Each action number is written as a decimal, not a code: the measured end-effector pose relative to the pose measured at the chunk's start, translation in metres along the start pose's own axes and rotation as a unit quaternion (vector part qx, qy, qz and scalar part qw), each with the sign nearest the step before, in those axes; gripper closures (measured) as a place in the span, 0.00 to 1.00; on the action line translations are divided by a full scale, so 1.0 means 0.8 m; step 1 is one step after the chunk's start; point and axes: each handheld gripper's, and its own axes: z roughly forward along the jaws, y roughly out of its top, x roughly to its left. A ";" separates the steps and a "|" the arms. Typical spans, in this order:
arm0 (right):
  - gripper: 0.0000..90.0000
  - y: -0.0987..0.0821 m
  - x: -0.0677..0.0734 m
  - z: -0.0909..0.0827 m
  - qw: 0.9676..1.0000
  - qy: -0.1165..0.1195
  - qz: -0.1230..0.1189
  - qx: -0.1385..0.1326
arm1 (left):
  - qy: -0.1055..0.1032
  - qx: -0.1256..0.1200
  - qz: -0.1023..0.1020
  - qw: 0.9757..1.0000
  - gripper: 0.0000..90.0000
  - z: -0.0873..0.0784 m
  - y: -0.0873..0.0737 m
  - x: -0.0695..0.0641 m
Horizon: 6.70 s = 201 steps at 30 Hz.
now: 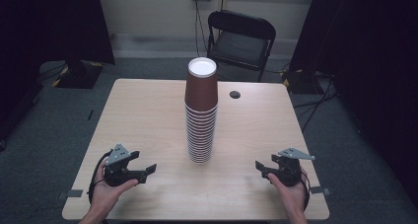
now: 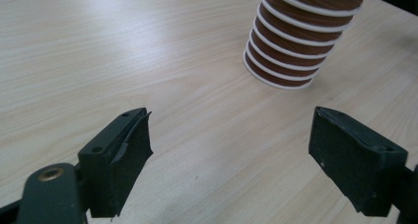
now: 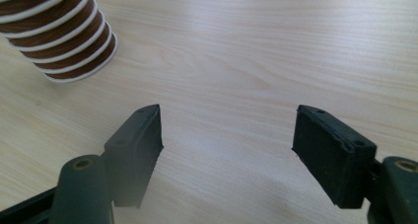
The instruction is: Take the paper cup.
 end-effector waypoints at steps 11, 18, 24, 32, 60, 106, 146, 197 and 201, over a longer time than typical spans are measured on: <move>0.32 0.000 0.001 0.001 1.000 0.011 -0.006 -0.007 | -0.018 -0.007 0.017 1.000 0.18 0.000 0.011 -0.012; 0.30 0.002 0.008 -0.004 1.000 0.008 -0.014 -0.014 | -0.042 -0.027 0.033 0.998 0.21 -0.003 0.018 -0.028; 0.30 0.000 0.010 -0.007 1.000 0.013 -0.011 -0.013 | -0.031 -0.045 0.055 0.997 0.22 -0.001 0.037 -0.031; 0.31 -0.003 0.008 -0.005 1.000 0.016 -0.013 -0.008 | -0.051 -0.058 0.053 0.996 0.24 0.003 0.074 -0.030; 0.30 -0.002 0.008 -0.006 1.000 0.020 -0.006 -0.012 | -0.126 -0.116 0.077 0.982 0.25 -0.017 0.178 -0.063; 0.21 -0.002 0.010 -0.002 0.999 0.050 -0.011 -0.012 | -0.144 -0.122 0.110 0.976 0.15 0.043 0.327 -0.100; 0.24 -0.003 0.009 0.001 0.998 0.061 -0.008 -0.001 | -0.119 -0.095 0.126 0.980 0.11 0.067 0.310 -0.107; 0.22 -0.003 0.010 0.005 0.998 0.069 -0.011 -0.003 | -0.127 -0.189 0.106 0.968 0.13 0.029 0.358 -0.115; 0.22 -0.003 0.011 0.005 0.998 0.069 -0.011 -0.001 | -0.128 -0.200 0.107 0.966 0.13 0.022 0.363 -0.115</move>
